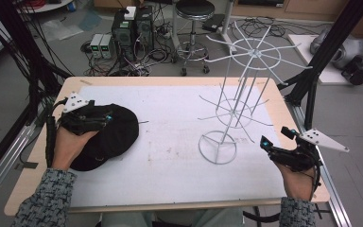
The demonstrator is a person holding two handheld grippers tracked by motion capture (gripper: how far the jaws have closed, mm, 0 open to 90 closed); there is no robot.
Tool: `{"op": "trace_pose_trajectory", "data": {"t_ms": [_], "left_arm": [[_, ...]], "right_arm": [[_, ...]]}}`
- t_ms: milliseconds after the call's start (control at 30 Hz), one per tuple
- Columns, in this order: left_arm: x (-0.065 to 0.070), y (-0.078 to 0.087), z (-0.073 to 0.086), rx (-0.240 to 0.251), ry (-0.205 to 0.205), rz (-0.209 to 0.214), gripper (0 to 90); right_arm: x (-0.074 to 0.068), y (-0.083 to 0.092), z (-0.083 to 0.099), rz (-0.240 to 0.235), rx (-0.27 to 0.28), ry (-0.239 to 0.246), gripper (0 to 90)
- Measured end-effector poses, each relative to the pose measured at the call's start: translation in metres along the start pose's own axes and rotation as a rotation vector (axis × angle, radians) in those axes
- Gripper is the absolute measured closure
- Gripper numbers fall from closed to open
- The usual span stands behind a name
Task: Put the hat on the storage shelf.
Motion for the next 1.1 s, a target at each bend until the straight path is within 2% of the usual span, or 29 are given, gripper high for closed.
{"op": "trace_pose_trajectory", "data": {"t_ms": [100,167,267,367,433,567,667,800,933,1100], "left_arm": [[-0.003,-0.003,0.007,-0.047,0.012,-0.014,20.2],[-0.005,-0.004,0.011,-0.063,0.031,-0.008,20.5],[-0.006,-0.005,0.015,-0.094,0.037,-0.015,25.5],[-0.007,-0.004,0.017,-0.110,0.043,-0.016,36.6],[-0.007,-0.005,0.019,-0.126,0.042,-0.005,47.8],[-0.006,-0.007,0.021,-0.151,0.059,0.000,60.1],[-0.003,-0.007,0.022,-0.161,0.073,0.020,74.1],[0.000,-0.006,0.019,-0.144,0.084,0.038,80.7],[0.004,0.001,0.010,-0.097,0.065,0.052,82.0],[0.010,0.009,-0.003,-0.024,0.055,0.089,82.5]], "right_arm": [[0.000,0.000,-0.001,-0.002,0.005,0.003,10.1],[-0.001,0.000,-0.001,-0.003,0.004,-0.001,10.1],[-0.001,0.000,-0.001,-0.006,0.003,-0.004,10.1],[-0.002,0.000,-0.001,-0.009,0.005,-0.001,10.1],[-0.002,0.000,-0.002,-0.007,0.008,0.000,10.1],[-0.002,0.000,-0.002,-0.009,0.010,-0.002,10.1],[-0.002,0.000,-0.002,-0.011,0.012,-0.003,10.1],[-0.001,0.000,-0.002,-0.009,0.010,-0.011,10.1],[0.000,0.001,-0.002,-0.010,0.014,-0.012,10.1],[-0.001,0.000,-0.003,-0.014,0.019,-0.009,10.1]]}}
Point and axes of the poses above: each handheld gripper's, and its own axes: y roughly backward along the jaws, z roughly out of its underside, x roughly to its right, the point moved 7 cm from there along -y, roughly forward along the jaws, and after that the axes turned 14 degrees about z, right-handed, at the moved point
